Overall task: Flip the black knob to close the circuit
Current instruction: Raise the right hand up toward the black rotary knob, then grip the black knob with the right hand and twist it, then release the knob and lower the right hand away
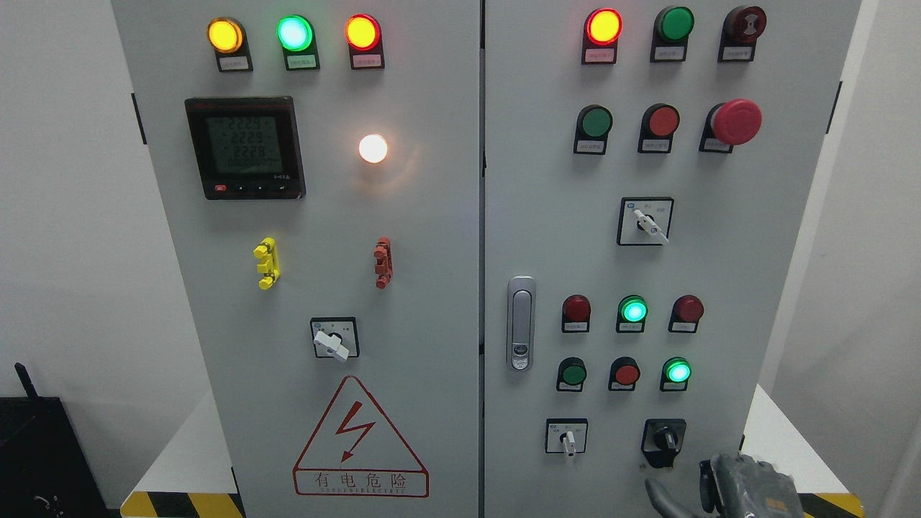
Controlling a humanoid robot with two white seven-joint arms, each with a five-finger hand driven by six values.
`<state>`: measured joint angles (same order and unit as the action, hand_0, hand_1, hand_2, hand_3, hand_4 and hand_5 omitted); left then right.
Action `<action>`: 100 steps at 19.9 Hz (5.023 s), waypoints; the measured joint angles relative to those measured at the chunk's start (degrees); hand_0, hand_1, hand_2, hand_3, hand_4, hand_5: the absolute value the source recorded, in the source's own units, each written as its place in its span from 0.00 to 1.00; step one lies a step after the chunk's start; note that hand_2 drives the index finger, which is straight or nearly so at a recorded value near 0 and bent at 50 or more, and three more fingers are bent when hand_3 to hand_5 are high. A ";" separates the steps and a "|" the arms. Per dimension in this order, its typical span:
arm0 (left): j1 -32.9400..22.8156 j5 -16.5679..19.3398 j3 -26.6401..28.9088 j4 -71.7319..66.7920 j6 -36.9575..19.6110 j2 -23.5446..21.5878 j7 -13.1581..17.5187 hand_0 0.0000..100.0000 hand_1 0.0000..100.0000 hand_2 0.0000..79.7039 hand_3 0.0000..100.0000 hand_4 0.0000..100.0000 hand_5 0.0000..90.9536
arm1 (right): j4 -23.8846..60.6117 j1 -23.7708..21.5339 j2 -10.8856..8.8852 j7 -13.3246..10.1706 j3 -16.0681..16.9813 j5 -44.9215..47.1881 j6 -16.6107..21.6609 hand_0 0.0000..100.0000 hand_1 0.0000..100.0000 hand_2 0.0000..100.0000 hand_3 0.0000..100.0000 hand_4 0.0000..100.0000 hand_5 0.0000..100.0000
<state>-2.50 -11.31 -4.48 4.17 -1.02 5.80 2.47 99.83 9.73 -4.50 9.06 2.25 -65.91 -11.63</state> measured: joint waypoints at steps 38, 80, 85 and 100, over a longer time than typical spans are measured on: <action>-0.02 0.01 0.00 0.01 0.00 0.00 0.00 0.12 0.56 0.00 0.00 0.00 0.00 | -3.30 3.05 0.15 -1.33 -1.89 -0.67 -3.47 0.00 0.13 0.93 1.00 0.89 0.90; 0.00 0.01 0.00 0.00 0.00 0.00 0.00 0.12 0.56 0.00 0.00 0.00 0.00 | -4.70 2.85 0.03 -1.97 2.30 0.58 -3.70 0.00 0.12 0.93 1.00 0.89 0.91; -0.02 0.01 0.00 0.00 0.00 0.00 0.00 0.12 0.56 0.00 0.00 0.00 0.00 | -4.43 1.29 0.30 -3.60 0.79 0.63 -4.07 0.00 0.13 0.93 1.00 0.89 0.91; -0.02 0.01 0.00 0.00 0.01 0.00 0.00 0.12 0.56 0.00 0.00 0.00 0.00 | 0.02 -6.79 2.16 -7.73 -0.96 19.36 1.00 0.00 0.10 0.25 0.43 0.33 0.15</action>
<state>-2.52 -11.30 -4.48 4.17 -1.01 5.80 2.48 99.85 2.94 -2.34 1.34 1.29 -46.54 -10.63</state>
